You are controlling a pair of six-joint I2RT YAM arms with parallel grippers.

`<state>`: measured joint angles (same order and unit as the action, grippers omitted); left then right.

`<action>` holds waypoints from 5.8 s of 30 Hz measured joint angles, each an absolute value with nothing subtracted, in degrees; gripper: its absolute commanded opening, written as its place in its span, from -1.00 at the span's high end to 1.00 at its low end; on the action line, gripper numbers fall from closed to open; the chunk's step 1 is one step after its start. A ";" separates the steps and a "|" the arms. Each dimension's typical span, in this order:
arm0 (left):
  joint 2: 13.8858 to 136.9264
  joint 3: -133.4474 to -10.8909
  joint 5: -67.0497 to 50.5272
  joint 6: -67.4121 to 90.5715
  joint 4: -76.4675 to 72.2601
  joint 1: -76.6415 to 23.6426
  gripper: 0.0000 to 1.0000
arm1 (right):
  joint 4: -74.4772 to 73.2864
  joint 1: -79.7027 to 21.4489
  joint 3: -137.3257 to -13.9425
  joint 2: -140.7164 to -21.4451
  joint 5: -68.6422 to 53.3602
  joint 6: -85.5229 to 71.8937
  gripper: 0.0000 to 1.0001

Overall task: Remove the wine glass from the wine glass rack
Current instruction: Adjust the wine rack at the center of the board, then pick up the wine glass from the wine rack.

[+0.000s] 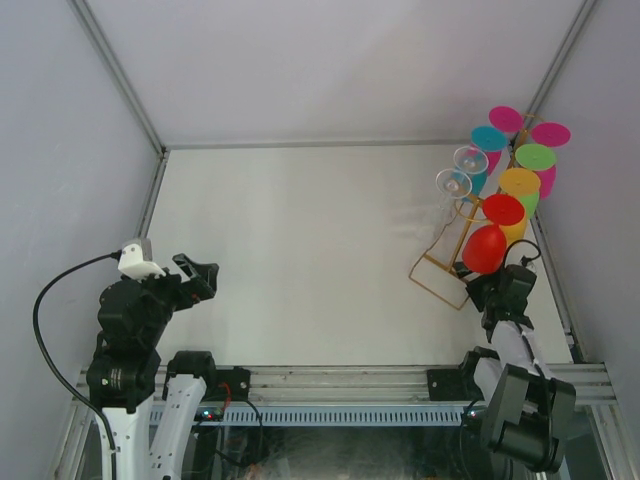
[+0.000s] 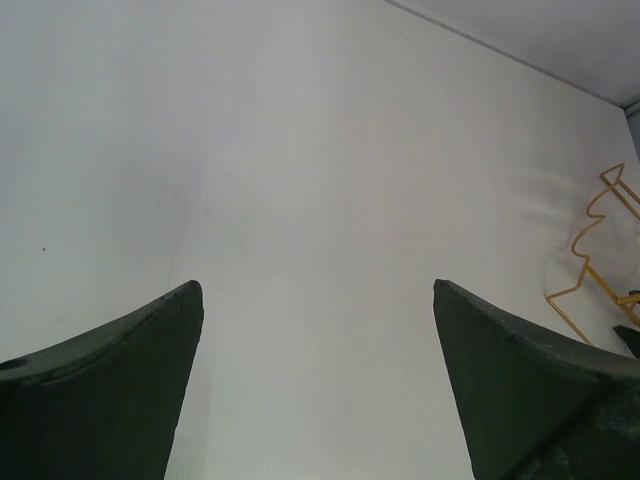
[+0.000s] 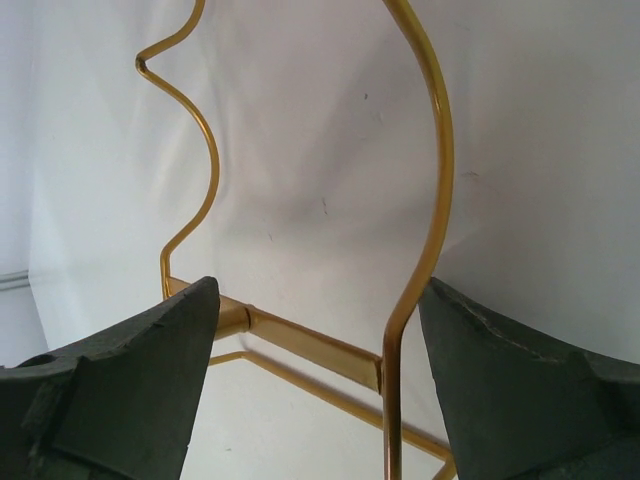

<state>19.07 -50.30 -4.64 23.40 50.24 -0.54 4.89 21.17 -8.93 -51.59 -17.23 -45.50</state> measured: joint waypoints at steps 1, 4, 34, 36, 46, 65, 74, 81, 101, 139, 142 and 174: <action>19.07 -50.30 -4.64 23.42 50.24 -0.54 -1.00 | 6.04 20.40 -8.93 -52.42 -16.80 -46.26 -0.62; 19.07 -50.24 -4.64 23.42 50.22 -0.54 -1.00 | 9.74 18.02 -8.93 -55.07 -15.38 -48.34 -0.61; 19.07 -49.58 -3.53 23.40 50.30 -0.47 -1.00 | 36.18 -3.16 -24.36 -91.13 -2.37 -66.87 -0.56; 19.07 -49.58 -3.33 23.40 50.30 -0.47 -1.00 | 37.69 -4.38 -24.93 -92.58 -1.80 -67.33 -0.56; 19.33 -49.58 -3.14 23.35 50.35 -0.45 -1.00 | 44.21 -8.45 -25.78 -97.08 -1.63 -68.47 -0.60; 19.55 -49.58 -3.11 23.40 50.78 -0.45 -1.00 | 26.00 -9.15 -17.23 -76.53 6.11 -67.51 -0.81; 19.09 -49.58 -3.22 24.08 50.72 -0.45 -1.00 | 2.37 -8.82 -14.00 -46.63 12.75 -66.94 -0.80; 19.11 -49.58 -3.42 24.88 50.72 -0.45 -1.00 | -19.07 -4.80 -23.44 -25.61 17.10 -62.78 -0.80; 18.24 -49.60 0.32 26.85 50.72 -0.45 -1.00 | -32.75 2.48 -60.27 -32.51 -2.90 -50.11 -0.55; 19.03 -49.78 -4.75 26.79 50.72 -0.45 -1.00 | -16.62 9.41 -62.33 -59.75 -24.75 -61.93 0.36; 19.03 -49.78 -4.75 26.79 50.72 -0.45 -1.00 | -16.43 9.41 -62.46 -60.45 -24.73 -61.93 0.44; 19.11 -49.78 -5.19 26.79 50.72 -0.45 -1.00 | -15.00 9.39 -65.21 -64.53 -26.30 -62.57 0.91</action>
<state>19.11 -49.78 -5.19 26.79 50.72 -0.45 -15.00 9.39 -65.21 -64.53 -26.30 -62.57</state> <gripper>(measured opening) 0.998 0.098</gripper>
